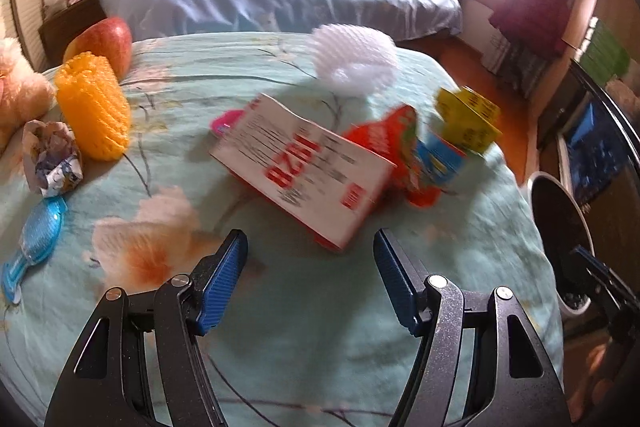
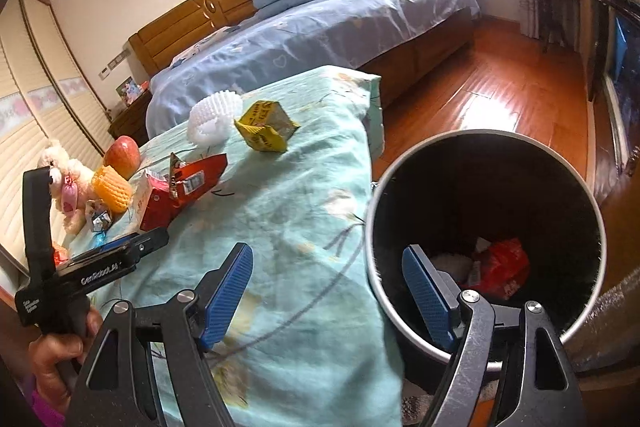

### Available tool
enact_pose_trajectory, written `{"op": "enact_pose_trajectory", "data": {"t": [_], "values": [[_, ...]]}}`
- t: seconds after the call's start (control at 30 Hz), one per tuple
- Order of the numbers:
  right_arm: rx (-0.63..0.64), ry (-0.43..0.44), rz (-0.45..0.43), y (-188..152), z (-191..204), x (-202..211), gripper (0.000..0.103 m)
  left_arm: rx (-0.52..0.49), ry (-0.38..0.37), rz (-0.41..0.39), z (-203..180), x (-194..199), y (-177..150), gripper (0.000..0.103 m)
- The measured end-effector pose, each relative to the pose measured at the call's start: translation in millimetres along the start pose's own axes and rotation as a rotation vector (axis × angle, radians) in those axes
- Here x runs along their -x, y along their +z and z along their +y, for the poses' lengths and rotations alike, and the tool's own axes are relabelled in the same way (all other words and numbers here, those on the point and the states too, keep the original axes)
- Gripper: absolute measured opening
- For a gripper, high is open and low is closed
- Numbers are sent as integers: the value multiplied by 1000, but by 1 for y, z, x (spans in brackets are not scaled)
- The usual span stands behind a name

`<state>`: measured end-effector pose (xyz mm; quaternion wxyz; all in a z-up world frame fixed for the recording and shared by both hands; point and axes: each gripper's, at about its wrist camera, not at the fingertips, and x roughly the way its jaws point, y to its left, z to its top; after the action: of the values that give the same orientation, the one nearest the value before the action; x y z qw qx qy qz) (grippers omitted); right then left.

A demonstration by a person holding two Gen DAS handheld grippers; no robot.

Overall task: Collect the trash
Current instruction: 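Grasp the white printed carton with the left tool while the right tool grasps the yellow snack packet, then carry the carton with the left tool while the right tool lowers the yellow packet into the bin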

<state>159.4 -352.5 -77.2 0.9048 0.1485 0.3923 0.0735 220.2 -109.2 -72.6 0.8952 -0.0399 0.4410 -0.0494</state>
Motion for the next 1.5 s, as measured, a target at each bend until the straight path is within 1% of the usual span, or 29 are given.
{"op": "enact_pose_trajectory", "data": {"t": [0.1, 0.23, 0.3, 0.33, 0.4, 0.47, 0.6, 0.67, 0.73, 0.8, 0.9, 0.97, 1.03, 1.07, 1.1, 1.13, 1.17, 1.2, 1.23, 1.27, 1.3, 1.33, 1.37, 1.43, 1.5], "values": [[8, 10, 1, 6, 6, -6, 79, 28, 34, -10, 16, -2, 6, 67], [27, 28, 2, 14, 16, -15, 79, 54, 112, -14, 47, 0, 4, 67], [39, 36, -2, 18, 22, -20, 79, 79, 107, -2, 60, 1, 3, 67], [43, 40, -2, 20, 24, -23, 79, 95, 84, 2, 67, 3, 1, 67], [49, 47, 0, 25, 27, -31, 79, 97, 55, 0, 66, 6, -2, 69], [55, 51, 8, 30, 29, -40, 79, 90, 26, -10, 60, 9, -1, 79], [78, 56, 21, 40, 35, -55, 79, 86, -10, -30, 39, 9, 10, 82], [89, 59, 25, 47, 38, -62, 79, 99, -3, -37, 34, 5, 18, 84], [96, 61, 24, 51, 39, -66, 79, 121, 10, -38, 31, -2, 26, 84], [106, 63, 25, 57, 41, -72, 79, 154, -2, -21, 32, -9, 33, 84], [116, 69, 36, 63, 42, -81, 79, 184, -11, -23, 32, -15, 40, 84], [125, 72, 40, 67, 42, -86, 79, 180, 10, -32, 31, -17, 43, 84], [132, 72, 44, 70, 43, -91, 79, 179, 55, -24, 33, -22, 43, 84], [135, 70, 47, 72, 43, -94, 79, 185, 56, -20, 35, -24, 44, 83], [140, 67, 50, 73, 44, -97, 79, 191, 51, -16, 38, -26, 43, 79], [143, 64, 53, 74, 45, -99, 79, 188, 53, -10, 41, -28, 41, 66], [148, 59, 59, 75, 46, -103, 78, 181, 55, -9, 42, -28, 39, 64], [153, 53, 64, 75, 47, -105, 78, 174, 50, -19, 43, -26, 38, 60], [159, 46, 66, 74, 48, -106, 74, 161, 51, -26, 44, -23, 36, 56], [166, 39, 65, 74, 49, -106, 68, 145, 54, -32, 44, -21, 33, 55], [175, 28, 65, 74, 50, -106, 49, 136, 52, -36, 44, -18, 32, 55], [180, 21, 64, 73, 51, -106, 35, 129, 50, -41, 45, -14, 28, 55], [183, 18, 58, 72, 51, -105, 35, 126, 47, -45, 46, -12, 26, 55], [191, 20, 48, 70, 53, -100, 15, 111, 42, -57, 46, -4, 21, 55], [188, 26, 38, 66, 53, -93, 14, 94, 35, -67, 45, 3, 15, 55]]}}
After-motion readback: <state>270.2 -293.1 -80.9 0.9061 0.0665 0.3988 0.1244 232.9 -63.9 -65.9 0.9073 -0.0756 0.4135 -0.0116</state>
